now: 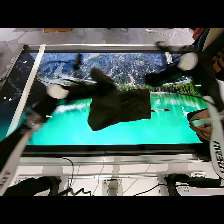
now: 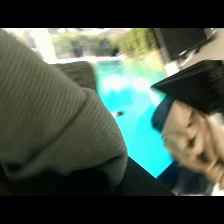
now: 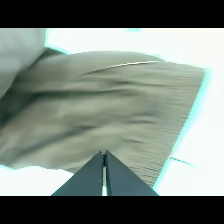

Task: Fold the clothes and pants, and hang the long-sleeved shirts on hangers.

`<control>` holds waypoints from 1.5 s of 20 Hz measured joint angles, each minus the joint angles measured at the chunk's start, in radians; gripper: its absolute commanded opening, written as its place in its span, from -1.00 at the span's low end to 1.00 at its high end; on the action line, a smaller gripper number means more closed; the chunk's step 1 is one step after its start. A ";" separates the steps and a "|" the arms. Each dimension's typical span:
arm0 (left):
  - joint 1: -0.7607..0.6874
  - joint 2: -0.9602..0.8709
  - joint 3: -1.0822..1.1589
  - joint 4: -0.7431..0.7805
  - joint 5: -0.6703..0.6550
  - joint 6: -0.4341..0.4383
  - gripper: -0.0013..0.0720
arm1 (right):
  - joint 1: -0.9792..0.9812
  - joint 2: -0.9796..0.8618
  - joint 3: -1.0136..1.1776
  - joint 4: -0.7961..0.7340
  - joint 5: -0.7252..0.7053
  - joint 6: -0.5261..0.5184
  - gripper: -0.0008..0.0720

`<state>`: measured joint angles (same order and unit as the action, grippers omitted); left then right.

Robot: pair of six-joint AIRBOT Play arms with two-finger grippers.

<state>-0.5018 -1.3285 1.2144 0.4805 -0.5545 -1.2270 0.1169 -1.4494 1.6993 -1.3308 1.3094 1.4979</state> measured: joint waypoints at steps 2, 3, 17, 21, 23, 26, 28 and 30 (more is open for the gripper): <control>-0.126 -0.090 0.014 -0.061 0.175 0.000 -0.57 | -0.102 0.027 0.000 -0.005 0.006 -0.003 -0.88; -0.182 -0.134 0.027 -0.086 0.249 0.000 0.34 | -0.145 0.032 0.000 -0.005 0.006 -0.005 -0.88; -0.226 -0.108 0.087 0.074 0.500 0.000 0.97 | -0.417 -0.187 -0.239 0.399 0.055 -0.421 -0.08; -0.200 -0.079 0.087 0.152 0.502 0.000 0.97 | -0.423 -0.269 -0.334 0.633 0.068 -0.586 0.66; -0.194 -0.080 0.087 0.175 0.502 0.000 0.97 | -0.394 -0.286 -0.360 0.639 0.007 -0.615 0.66; -0.189 -0.094 0.087 0.194 0.504 0.000 0.97 | -0.331 -0.298 -0.378 0.582 -0.088 -0.597 0.66; -0.187 -0.106 0.087 0.200 0.505 0.000 0.97 | -0.296 -0.303 -0.383 0.516 -0.157 -0.521 0.66; -0.186 -0.113 0.087 0.203 0.505 0.000 0.97 | -0.278 -0.310 -0.386 0.467 -0.228 -0.421 0.66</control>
<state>-0.6880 -1.4418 1.3014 0.6838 -0.0494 -1.2266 -0.1616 -1.7596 1.3136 -0.8639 1.0817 1.0767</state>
